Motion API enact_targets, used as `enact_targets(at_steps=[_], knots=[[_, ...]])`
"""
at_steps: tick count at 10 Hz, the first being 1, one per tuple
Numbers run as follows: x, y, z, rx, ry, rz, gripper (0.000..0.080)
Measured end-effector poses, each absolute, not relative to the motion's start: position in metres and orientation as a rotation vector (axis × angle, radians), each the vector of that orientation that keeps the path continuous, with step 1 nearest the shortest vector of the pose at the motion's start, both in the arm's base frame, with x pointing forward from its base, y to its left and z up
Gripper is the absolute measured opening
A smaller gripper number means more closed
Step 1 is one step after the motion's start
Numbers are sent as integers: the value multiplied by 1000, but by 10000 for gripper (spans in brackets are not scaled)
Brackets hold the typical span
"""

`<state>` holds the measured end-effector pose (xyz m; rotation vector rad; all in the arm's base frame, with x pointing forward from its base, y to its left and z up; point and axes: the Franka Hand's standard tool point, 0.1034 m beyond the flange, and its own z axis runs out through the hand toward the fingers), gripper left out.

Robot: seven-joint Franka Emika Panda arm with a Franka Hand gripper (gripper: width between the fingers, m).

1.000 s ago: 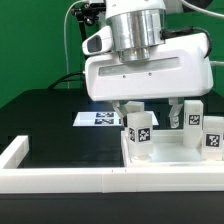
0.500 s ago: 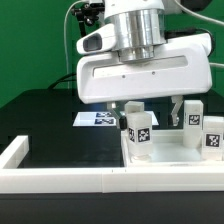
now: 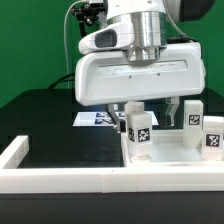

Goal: Assemble square table

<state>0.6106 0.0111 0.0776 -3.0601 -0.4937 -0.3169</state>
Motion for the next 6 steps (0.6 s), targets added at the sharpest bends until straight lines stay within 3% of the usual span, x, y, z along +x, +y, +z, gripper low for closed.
enact_targets(at_steps=[1,2,3,4,5,6], knots=[[611,10,78,-3059,-508,-317,649],[611,11,78,-3059,-505,-317,554],[611,11,78,-3059,-505,-317,554],[611,10,78,-3059,-505,-317,355],[611,10,77,-3060,-498,-317,290],[611,10,78,-3062,-475,-317,290]])
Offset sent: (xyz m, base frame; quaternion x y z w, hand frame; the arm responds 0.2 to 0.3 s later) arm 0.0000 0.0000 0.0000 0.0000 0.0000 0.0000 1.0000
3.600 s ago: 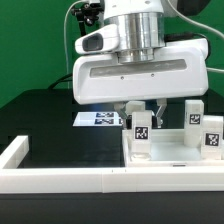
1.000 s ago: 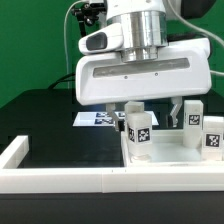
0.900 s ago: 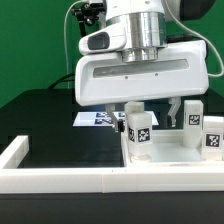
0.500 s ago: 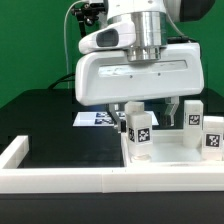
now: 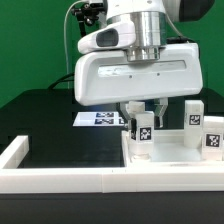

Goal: Assemble square table

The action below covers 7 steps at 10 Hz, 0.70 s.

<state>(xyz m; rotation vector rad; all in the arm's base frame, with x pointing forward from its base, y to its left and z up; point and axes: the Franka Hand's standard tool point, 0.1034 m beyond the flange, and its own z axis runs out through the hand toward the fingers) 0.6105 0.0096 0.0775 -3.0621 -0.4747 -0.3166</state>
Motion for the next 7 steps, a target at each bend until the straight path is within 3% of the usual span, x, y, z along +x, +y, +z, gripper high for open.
enact_targets(at_steps=[2,7], knots=[[611,10,78,-3068,-396,-315,290],[610,4,76,-3008,404,-303,291]])
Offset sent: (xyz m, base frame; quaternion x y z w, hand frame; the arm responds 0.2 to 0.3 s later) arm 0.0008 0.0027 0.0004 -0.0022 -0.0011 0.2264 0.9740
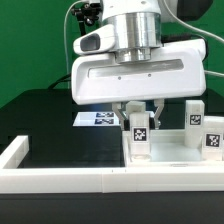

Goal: Assemble square table

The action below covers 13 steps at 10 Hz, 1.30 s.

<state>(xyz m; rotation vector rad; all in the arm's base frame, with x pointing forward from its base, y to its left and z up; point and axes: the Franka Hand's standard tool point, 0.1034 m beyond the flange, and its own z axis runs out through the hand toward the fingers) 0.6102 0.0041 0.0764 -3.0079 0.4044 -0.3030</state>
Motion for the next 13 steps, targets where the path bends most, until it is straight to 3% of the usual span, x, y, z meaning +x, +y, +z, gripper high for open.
enact_targets(at_steps=[4,10,12,13], knots=[[609,0,75,-2686,1273,-295,292],[609,-1,75,-2473,1632,-220,292],[609,1,75,-2530,1549,-227,603],[609,4,75,-2579,1473,-232,635]])
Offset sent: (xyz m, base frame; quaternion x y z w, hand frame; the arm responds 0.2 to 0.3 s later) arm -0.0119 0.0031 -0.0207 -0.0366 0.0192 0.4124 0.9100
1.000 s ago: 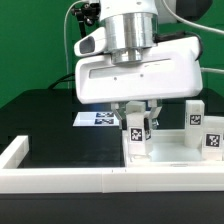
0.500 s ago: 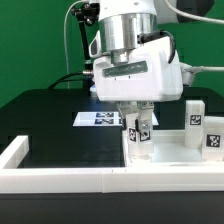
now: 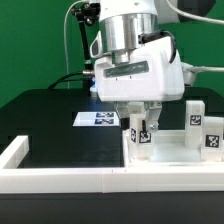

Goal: Assemble square table

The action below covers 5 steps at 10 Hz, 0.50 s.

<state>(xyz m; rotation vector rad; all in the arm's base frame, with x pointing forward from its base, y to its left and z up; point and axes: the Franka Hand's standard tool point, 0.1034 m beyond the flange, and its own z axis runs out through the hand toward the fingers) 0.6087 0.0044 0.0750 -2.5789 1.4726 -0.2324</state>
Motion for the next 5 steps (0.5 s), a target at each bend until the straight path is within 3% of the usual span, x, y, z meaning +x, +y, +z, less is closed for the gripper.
enact_targets(at_steps=[5], knots=[[608,15,75,-2930,706,-230,649]])
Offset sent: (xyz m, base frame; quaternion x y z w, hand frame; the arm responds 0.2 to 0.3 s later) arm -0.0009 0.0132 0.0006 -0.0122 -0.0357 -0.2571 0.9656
